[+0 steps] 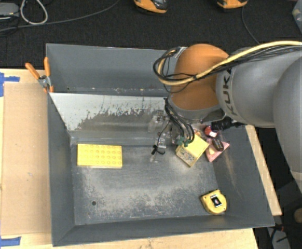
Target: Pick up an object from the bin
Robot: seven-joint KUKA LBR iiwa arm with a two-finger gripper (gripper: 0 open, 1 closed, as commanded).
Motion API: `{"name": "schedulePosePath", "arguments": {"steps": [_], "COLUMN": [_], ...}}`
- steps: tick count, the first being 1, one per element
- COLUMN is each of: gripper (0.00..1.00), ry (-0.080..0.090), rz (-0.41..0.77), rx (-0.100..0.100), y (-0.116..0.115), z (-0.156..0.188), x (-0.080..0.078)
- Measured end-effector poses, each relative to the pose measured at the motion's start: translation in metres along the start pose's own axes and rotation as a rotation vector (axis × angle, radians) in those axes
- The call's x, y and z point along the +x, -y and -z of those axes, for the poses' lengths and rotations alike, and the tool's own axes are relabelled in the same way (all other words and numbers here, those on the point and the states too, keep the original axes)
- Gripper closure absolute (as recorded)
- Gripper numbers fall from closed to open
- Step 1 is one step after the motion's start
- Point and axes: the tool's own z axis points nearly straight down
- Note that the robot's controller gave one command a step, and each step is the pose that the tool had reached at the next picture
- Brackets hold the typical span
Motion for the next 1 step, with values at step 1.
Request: {"name": "schedulePosePath", "arguments": {"steps": [1], "gripper": [0.00], "ry": [-0.014], "rz": [-0.032], "rx": [0.002], "y": [-0.0105], "z": [-0.0320], "x": [-0.0023]}}
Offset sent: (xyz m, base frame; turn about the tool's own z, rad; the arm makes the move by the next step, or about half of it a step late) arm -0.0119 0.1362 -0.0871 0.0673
